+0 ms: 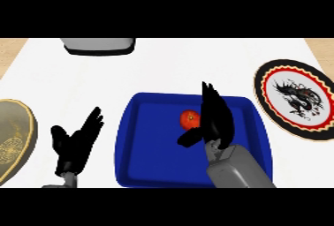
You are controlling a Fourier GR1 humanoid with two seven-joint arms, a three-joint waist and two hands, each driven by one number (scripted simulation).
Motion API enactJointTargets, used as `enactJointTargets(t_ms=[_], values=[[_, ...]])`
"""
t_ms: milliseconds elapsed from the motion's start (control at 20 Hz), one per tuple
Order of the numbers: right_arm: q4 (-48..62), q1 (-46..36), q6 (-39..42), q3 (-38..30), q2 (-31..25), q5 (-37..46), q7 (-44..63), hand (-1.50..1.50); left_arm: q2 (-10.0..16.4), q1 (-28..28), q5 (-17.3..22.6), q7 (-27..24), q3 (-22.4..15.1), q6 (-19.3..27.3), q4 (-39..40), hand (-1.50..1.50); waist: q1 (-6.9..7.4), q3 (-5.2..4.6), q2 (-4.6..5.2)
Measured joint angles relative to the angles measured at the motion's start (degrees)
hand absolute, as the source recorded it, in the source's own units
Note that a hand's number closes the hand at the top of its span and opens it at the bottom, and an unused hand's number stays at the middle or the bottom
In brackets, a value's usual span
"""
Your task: Pick the tomato from the tray and place it in the plate
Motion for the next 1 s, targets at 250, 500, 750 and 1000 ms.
enactJointTargets(t_ms=[250, 500, 750, 1000], values=[[5.0, -2.23, -0.12, -0.23, 0.35, 1.04, 0.67, -1.5, -0.75, -0.46, -0.75, 0.67, -0.19, 0.43, -0.03, 0.0, 0.13, -0.01, 0.01], [7.98, -1.46, -1.08, 0.06, 0.51, 1.02, -0.31, -1.5, -1.03, -0.8, -1.14, 0.2, 0.44, 0.14, 0.92, 0.0, 0.09, 0.07, -0.04], [13.48, -3.78, -1.96, -1.15, 0.37, -1.37, -2.14, -1.5, -1.3, -0.83, -1.03, 0.33, 0.76, -0.57, 0.53, 0.0, 0.18, 0.02, 0.02], [17.1, -6.03, -0.14, -1.02, 0.1, -1.5, -3.59, 1.5, -1.53, -0.64, -1.58, 0.95, 0.83, -0.36, 0.11, 0.0, 0.04, -0.24, -0.29]])
